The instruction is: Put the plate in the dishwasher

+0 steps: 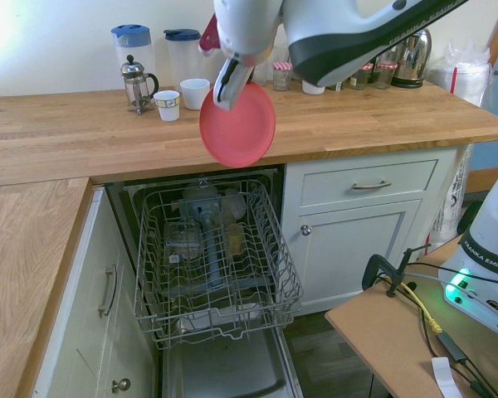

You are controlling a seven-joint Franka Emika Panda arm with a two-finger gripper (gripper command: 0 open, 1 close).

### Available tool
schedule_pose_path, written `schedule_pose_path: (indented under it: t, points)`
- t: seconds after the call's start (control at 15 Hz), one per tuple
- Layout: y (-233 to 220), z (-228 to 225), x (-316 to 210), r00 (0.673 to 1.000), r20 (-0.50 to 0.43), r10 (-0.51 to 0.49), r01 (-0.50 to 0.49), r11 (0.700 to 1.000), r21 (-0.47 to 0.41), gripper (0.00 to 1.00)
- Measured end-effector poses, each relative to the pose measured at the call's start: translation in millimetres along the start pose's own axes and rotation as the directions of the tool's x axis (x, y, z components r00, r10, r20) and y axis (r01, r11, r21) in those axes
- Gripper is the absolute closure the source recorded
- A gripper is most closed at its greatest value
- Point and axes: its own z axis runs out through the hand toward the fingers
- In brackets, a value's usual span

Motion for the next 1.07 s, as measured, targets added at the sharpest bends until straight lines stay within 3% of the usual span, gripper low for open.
schedule_pose_path:
  t: [0.13, 0.27, 0.4, 0.53, 0.87, 1.07]
  points:
    - [-37, -12, -26, 0.991, -0.041, -0.125, 0.127, 0.991, 0.045, 1.0]
    - [-68, -23, -52, 0.965, -0.072, -0.25, 0.256, 0.964, 0.078, 1.0]
    - [-88, -32, -74, 0.924, -0.105, -0.368, 0.378, 0.919, 0.108, 1.0]
    - [-104, -37, -97, 0.86, -0.152, -0.486, 0.505, 0.855, 0.12, 1.0]
    - [-124, -15, -109, 0.777, -0.234, -0.584, 0.614, 0.785, 0.081, 1.0]
    - [-153, -5, -141, 0.746, -0.241, -0.621, 0.647, 0.761, 0.045, 1.0]
